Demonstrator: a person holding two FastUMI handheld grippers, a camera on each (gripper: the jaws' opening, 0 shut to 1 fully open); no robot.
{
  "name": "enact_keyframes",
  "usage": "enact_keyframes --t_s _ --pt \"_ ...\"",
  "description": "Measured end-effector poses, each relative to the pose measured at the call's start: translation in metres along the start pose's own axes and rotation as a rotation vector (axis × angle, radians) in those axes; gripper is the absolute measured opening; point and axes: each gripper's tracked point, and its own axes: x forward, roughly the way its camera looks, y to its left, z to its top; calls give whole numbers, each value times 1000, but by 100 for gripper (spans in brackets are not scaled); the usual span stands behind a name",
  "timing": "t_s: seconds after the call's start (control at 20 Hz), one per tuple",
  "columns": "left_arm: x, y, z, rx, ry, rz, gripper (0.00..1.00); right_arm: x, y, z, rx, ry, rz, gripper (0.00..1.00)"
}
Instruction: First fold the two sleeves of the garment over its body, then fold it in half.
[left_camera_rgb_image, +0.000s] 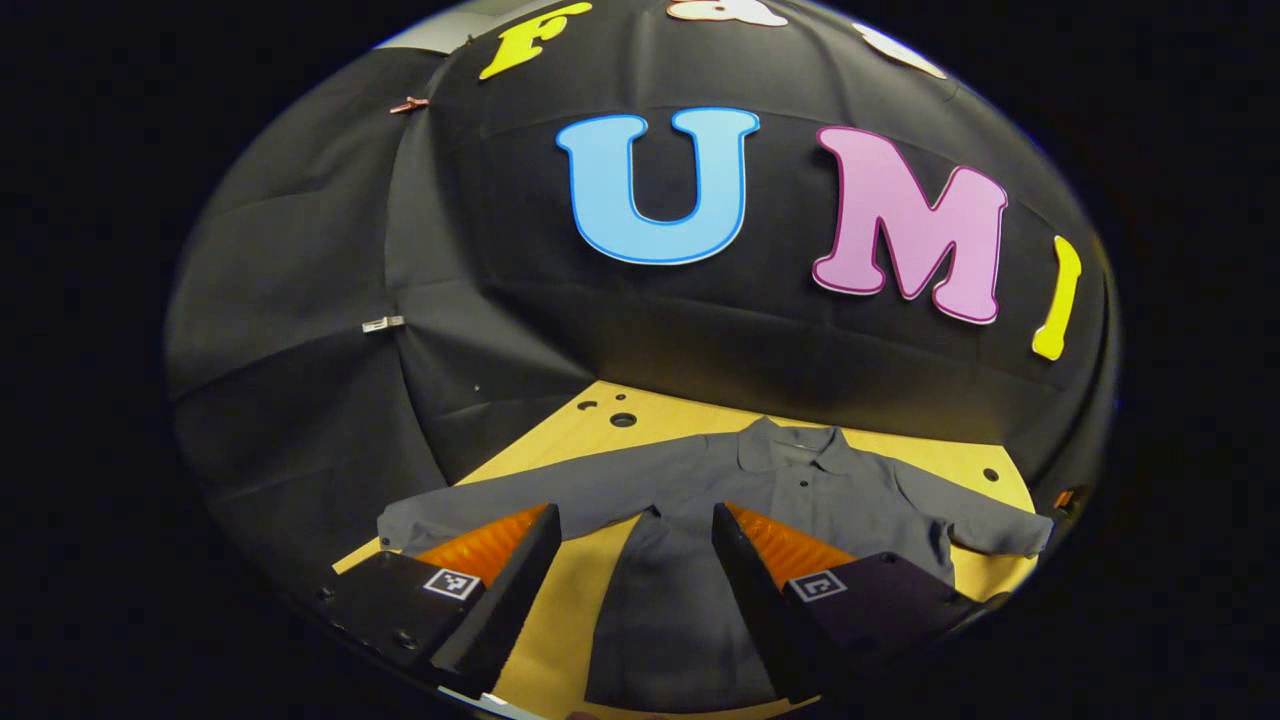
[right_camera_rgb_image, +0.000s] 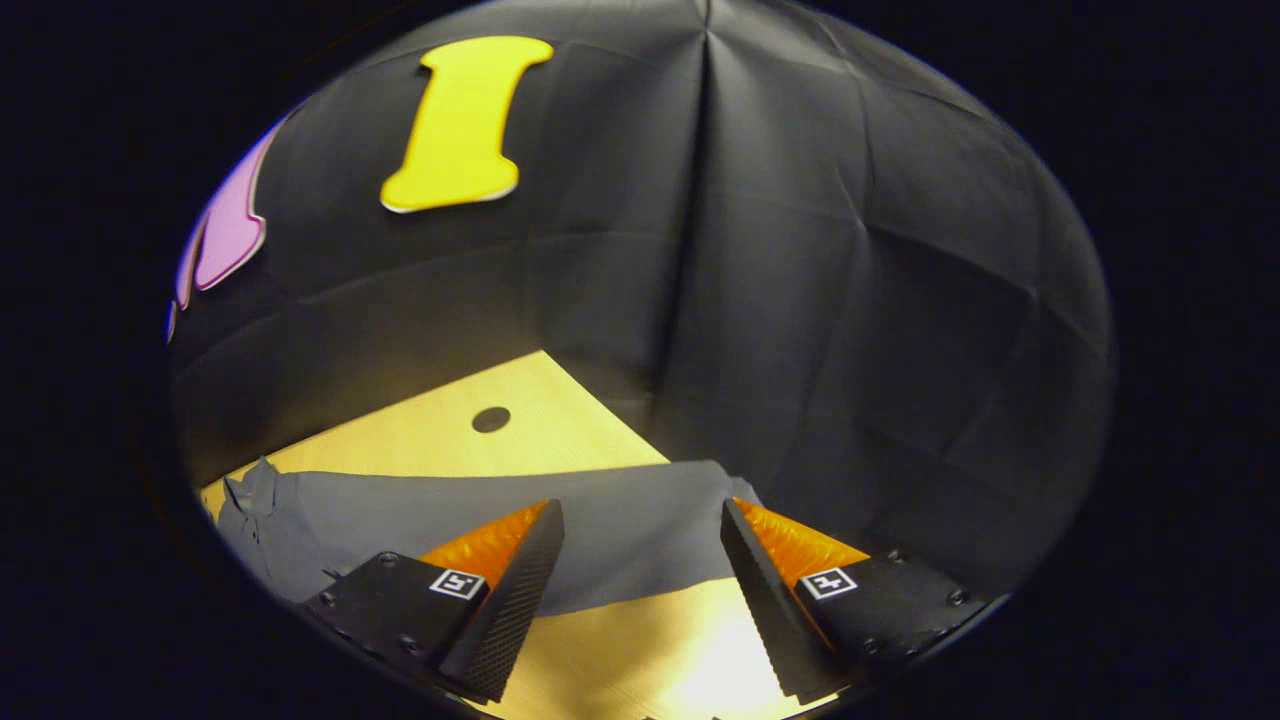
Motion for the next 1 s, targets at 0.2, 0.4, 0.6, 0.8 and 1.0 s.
enact_keyframes --t_s 0.2,0.4,0.6,0.8,1.0 --pt "10 -11 -4 4 32 -4 96 29 -20 -12 22 61 -75 98" --pt "19 -24 -5 25 49 -20 96 63 -46 -37 81 142 -139 98" --pt "26 -36 -10 44 74 -42 96 73 -56 -43 123 186 -158 99" --pt "29 -52 -11 68 83 -69 96 83 -58 -59 130 241 -154 99" --pt "30 -62 -5 108 60 -90 96 84 -48 -61 36 228 -130 99"
